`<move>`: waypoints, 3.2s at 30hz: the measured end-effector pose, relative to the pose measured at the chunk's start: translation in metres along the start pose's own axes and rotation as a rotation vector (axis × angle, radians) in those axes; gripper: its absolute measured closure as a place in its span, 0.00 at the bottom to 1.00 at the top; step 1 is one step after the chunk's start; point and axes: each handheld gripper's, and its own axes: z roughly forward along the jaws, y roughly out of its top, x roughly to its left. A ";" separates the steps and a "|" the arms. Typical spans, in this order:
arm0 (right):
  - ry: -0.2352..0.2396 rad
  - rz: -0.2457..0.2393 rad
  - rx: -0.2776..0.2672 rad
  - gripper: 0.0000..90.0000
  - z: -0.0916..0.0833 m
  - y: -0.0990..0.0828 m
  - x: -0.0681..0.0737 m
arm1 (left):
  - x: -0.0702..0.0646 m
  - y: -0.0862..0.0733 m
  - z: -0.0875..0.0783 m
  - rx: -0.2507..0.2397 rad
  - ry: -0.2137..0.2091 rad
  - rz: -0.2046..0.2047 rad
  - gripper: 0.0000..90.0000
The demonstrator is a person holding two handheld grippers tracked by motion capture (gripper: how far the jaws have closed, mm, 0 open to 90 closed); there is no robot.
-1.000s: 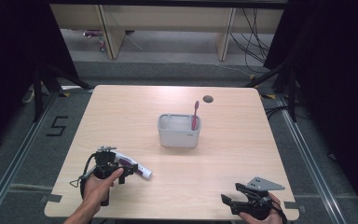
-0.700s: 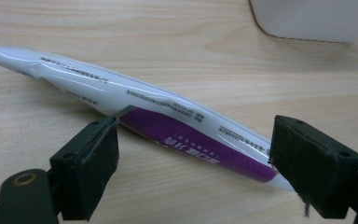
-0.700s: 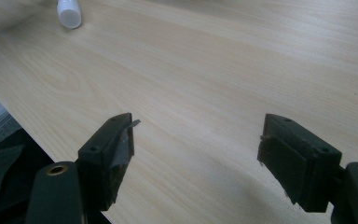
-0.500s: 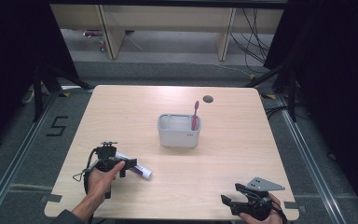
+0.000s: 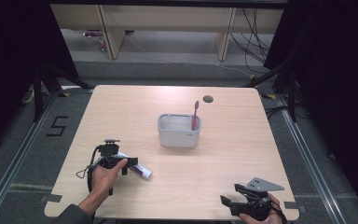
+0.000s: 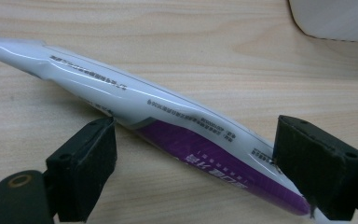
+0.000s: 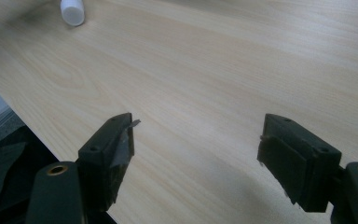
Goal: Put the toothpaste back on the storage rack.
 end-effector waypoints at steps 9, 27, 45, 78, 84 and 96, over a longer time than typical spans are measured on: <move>0.003 -0.011 0.001 0.30 -0.001 0.001 -0.001 | -0.012 0.008 0.005 0.036 0.054 0.059 0.11; -0.009 0.005 -0.029 0.30 -0.009 0.000 -0.007 | -0.010 0.008 0.007 0.112 0.058 0.183 0.44; -0.003 -0.005 -0.012 0.30 -0.006 0.000 -0.006 | -0.012 0.018 0.005 0.190 0.067 0.333 0.52; 0.002 -0.015 -0.011 0.31 -0.006 0.002 -0.007 | -0.007 0.029 0.012 0.260 0.107 0.497 0.80; 0.018 0.006 -0.009 0.31 -0.004 0.001 -0.005 | -0.008 0.033 0.014 0.288 0.113 0.518 0.81; 0.009 -0.016 -0.011 0.31 -0.004 0.001 -0.006 | -0.011 0.039 0.019 0.338 0.115 0.573 0.81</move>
